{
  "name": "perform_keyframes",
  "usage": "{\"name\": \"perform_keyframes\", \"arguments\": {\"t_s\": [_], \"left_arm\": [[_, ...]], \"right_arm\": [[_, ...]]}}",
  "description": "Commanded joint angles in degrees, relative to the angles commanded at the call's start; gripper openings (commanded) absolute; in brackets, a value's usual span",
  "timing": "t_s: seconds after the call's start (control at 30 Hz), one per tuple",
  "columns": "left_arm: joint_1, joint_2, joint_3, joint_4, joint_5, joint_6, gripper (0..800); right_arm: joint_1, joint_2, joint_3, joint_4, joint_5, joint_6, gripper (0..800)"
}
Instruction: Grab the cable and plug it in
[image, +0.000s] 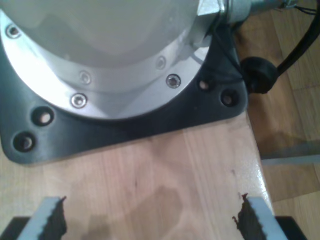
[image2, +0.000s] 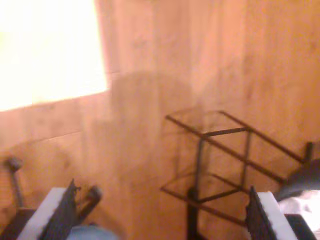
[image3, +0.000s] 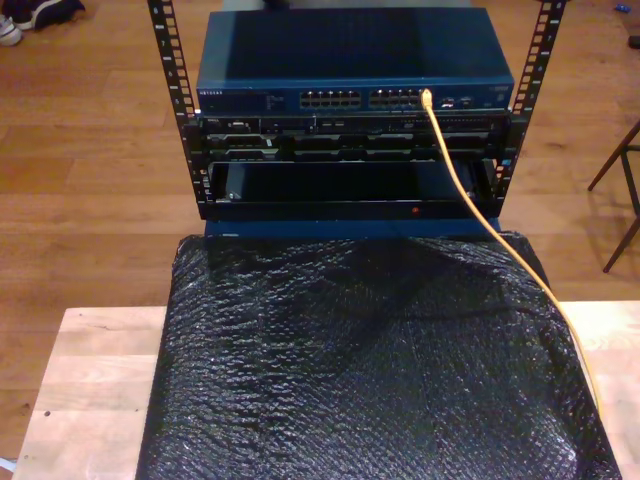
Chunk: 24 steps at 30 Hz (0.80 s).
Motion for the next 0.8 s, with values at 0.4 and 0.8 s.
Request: {"name": "perform_keyframes", "arguments": {"t_s": [0.4, 0.8], "left_arm": [[0.0, 0.0, 0.0, 0.0, 0.0, 0.0, 800], [0.0, 0.0, -0.1, 0.0, 0.0, 0.0, 800]], "right_arm": [[-22.9, -6.3, 5.5, -7.2, 17.8, -17.9, 799], [-35.0, -6.7, 5.8, -16.2, 27.3, -31.4, 799]]}}
